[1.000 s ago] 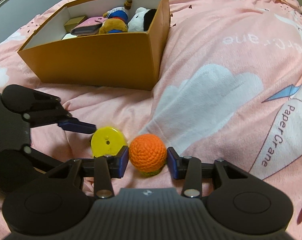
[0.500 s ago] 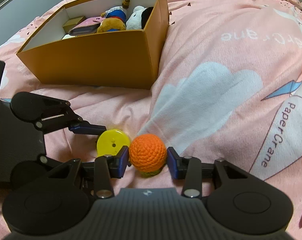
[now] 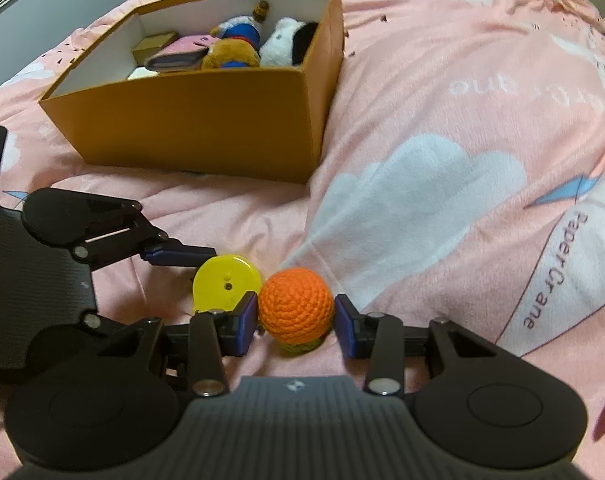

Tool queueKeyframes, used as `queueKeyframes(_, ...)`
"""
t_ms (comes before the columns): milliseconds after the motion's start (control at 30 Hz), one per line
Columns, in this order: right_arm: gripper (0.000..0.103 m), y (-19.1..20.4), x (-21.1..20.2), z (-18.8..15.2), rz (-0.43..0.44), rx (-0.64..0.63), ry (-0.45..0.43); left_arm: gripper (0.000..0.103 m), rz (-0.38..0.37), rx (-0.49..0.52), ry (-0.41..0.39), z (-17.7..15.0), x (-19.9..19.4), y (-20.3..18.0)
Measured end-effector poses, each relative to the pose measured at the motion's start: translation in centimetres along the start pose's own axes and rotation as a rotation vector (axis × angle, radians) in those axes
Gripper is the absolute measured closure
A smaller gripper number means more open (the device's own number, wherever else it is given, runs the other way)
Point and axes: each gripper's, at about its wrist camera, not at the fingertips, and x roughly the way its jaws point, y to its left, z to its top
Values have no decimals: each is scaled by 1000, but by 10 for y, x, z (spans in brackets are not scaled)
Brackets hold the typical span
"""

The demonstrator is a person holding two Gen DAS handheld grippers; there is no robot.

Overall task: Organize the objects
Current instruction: 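Carry the tape measure over the orange box with the left tool while the right tool carries the ball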

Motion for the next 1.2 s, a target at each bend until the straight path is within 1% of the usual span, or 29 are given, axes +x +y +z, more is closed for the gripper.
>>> queueKeyframes(67,60,3,-6,4,-8,-23,-22,44,-7,-53,-35,-2,-13,8)
queueKeyframes(200,60,7,-21,14,-17,-69,-77,44,-17,-167,-93,5,-35,25)
queueKeyframes(400,60,17,-49,39,-21,-182,-192,44,6,-272,-205,17,-74,45)
queueKeyframes(567,60,26,-67,67,-9,-280,-280,44,52,-330,-304,27,-109,63)
queueKeyframes(700,60,33,-71,93,3,-330,-317,44,90,-386,-332,38,-125,87)
queueKeyframes(733,60,35,-71,101,3,-344,-322,44,109,-395,-333,41,-126,92)
queueKeyframes(800,60,39,-68,113,8,-364,-319,44,160,-416,-321,49,-123,104)
queueKeyframes(867,60,40,-59,128,23,-378,-298,44,173,-440,-324,51,-122,113)
queueKeyframes(967,60,43,-39,147,32,-404,-237,44,175,-487,-307,57,-109,131)
queueKeyframes(1067,60,46,-10,163,12,-447,-162,44,166,-515,-282,60,-94,143)
queueKeyframes(1200,60,45,26,179,8,-479,-54,44,152,-541,-243,61,-77,153)
